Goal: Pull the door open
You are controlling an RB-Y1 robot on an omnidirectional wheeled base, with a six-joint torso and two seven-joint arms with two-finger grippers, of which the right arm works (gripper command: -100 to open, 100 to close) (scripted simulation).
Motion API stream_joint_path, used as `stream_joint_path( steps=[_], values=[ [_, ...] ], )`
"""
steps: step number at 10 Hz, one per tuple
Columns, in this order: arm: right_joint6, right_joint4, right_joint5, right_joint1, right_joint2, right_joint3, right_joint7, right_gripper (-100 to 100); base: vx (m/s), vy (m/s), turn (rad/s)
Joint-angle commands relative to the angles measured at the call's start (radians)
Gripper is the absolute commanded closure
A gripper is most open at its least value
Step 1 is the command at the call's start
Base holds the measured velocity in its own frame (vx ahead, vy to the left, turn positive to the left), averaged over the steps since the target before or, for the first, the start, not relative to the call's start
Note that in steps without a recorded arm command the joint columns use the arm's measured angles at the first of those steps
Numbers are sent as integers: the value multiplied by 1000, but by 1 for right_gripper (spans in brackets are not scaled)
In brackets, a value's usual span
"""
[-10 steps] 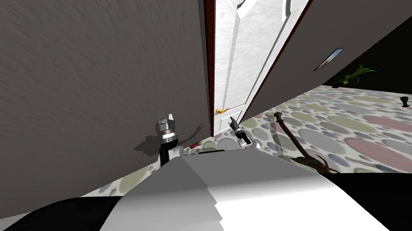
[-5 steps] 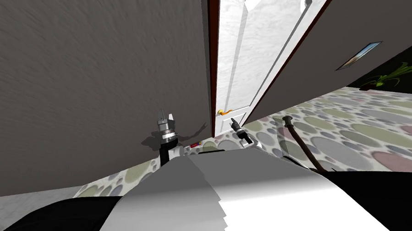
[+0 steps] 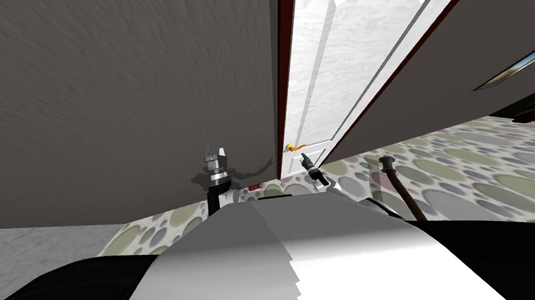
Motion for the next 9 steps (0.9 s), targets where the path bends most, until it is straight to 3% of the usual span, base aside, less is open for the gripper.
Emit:
stream_joint_path(
  steps=[1,3,8,9],
  values=[
    [-12,43,7,-21,3,-26,-2,-100,42,27,173],
    [-12,43,7,-21,3,-26,-2,-100,26,18,-1],
    [-53,180,30,-87,17,-101,-6,-100,48,5,137],
    [-68,228,38,-111,22,-128,-8,-100,114,-22,209]
  ],
)
